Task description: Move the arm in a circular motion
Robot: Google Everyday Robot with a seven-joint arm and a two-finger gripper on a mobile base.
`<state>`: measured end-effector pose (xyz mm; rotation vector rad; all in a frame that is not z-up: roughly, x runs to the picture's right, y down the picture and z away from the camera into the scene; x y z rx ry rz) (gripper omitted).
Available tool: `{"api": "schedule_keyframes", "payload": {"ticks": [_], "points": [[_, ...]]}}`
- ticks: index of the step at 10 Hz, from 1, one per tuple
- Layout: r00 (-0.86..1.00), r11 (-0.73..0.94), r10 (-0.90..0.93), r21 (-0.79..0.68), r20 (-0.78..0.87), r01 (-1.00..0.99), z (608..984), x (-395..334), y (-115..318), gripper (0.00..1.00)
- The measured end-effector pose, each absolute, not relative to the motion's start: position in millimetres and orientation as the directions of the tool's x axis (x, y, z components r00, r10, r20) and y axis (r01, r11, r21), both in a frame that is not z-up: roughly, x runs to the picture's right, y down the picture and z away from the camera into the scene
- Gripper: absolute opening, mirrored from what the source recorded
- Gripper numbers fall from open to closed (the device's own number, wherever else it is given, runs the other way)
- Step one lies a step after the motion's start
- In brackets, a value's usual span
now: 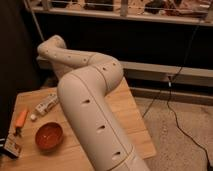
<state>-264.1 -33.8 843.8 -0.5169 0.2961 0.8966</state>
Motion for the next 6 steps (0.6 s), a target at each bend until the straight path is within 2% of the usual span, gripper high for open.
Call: {"api": "schedule_keyframes", "payload": {"ticks": [2,4,6], "points": [[0.652,0.529,0.609,-0.381,-0.453,-0.759,802,-263,8,0.65],[0.645,0.460,0.582,-0.453,-0.495,-0.764,765,-245,65,0.65],[0.610,0.381,0.575,-0.480,-0.546,-0.790,741,-222,103,0.65]]}}
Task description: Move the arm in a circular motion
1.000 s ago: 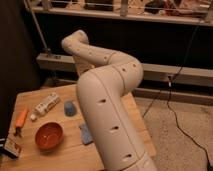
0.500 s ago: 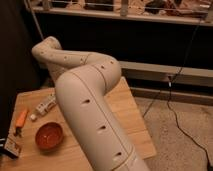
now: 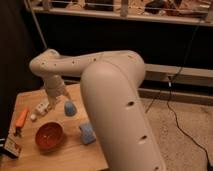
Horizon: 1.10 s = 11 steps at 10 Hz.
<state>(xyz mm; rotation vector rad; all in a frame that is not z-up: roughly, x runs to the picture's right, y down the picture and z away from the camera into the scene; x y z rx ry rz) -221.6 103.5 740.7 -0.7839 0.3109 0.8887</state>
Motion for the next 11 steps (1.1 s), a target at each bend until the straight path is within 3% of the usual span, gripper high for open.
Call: {"api": "schedule_keyframes", "payload": {"ticks": [4,11], "points": [[0.494,0.273,0.605,-0.421,-0.625,-0.865,703,-165,136,0.65],[-0.036,0.027,0.684,0.075,-0.728,-0.997,630,29,168,0.65]]}}
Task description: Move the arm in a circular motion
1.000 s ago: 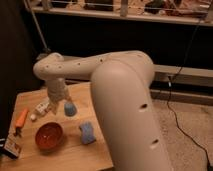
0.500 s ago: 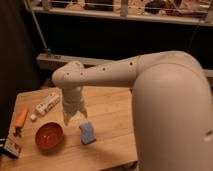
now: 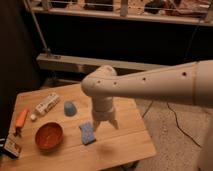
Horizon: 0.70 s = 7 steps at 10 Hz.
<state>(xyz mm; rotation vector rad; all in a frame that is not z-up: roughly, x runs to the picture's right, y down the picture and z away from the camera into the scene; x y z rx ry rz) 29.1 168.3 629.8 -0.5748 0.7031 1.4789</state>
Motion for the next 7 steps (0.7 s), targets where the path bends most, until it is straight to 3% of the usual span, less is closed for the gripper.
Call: {"api": "schedule_keyframes", "payload": {"ticks": [4,7], "points": [[-0.396,-0.203,0.764,0.394,-0.509,-0.897,623,184,127,0.65],[-0.414,-0.217,0.832,0.468,-0.371,-0.857,659,239,49,0.65]]}}
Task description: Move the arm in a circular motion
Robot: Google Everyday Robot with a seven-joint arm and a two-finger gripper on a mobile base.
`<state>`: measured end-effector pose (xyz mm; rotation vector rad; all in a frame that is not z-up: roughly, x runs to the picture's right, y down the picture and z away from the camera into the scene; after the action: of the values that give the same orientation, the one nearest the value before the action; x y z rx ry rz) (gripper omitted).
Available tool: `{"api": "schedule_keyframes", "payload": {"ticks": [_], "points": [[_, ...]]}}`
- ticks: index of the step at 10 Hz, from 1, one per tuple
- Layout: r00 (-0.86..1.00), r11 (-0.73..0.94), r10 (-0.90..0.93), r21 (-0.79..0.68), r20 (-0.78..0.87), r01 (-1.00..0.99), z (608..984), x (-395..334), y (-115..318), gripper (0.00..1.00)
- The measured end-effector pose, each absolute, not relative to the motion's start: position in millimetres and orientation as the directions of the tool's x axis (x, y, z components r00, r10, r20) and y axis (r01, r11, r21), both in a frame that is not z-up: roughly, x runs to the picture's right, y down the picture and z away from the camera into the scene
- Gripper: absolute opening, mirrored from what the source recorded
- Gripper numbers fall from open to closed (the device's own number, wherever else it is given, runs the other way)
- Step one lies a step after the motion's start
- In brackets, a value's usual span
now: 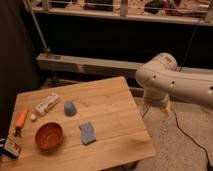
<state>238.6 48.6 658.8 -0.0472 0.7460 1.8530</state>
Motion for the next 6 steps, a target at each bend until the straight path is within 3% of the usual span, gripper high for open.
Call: {"api": "schedule_keyframes", "payload": {"ticks": [3,6], "points": [[-0.314,-0.144,0.894,0.457,-0.321,-0.877,726,221,-45,0.65],[-0.191,-0.039,0.912,0.385,-0.363,-0.922,792,150,-94,0.65]]}}
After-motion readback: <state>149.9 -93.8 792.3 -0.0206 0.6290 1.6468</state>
